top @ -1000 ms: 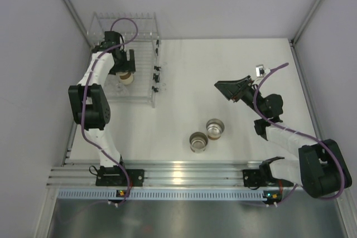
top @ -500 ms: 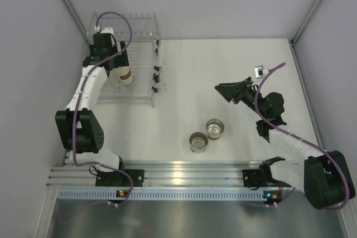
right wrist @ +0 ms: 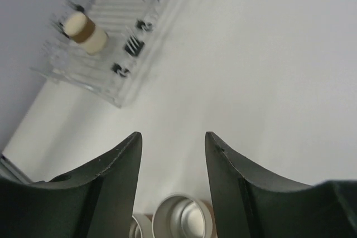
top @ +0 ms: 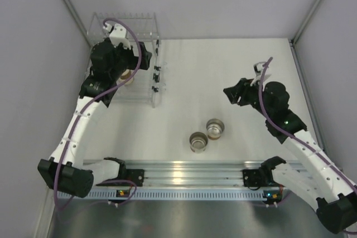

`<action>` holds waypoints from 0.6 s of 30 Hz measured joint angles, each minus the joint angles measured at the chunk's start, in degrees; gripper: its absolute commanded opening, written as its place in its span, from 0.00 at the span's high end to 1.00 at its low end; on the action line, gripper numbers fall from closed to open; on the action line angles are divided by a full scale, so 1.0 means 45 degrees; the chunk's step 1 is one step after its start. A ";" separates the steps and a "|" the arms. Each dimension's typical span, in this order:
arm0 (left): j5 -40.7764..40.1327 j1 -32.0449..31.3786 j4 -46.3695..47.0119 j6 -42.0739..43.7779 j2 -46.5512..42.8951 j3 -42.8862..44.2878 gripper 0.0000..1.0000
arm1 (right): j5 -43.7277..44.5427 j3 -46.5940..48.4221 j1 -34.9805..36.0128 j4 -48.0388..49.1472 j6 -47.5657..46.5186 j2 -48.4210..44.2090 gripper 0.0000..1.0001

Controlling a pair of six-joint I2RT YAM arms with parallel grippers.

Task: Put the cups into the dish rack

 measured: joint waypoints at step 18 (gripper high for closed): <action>0.1957 -0.0015 0.0554 -0.0661 -0.0597 -0.1452 0.02 | 0.5110 -0.0957 0.4867 -0.4794 0.1190 0.0908 0.52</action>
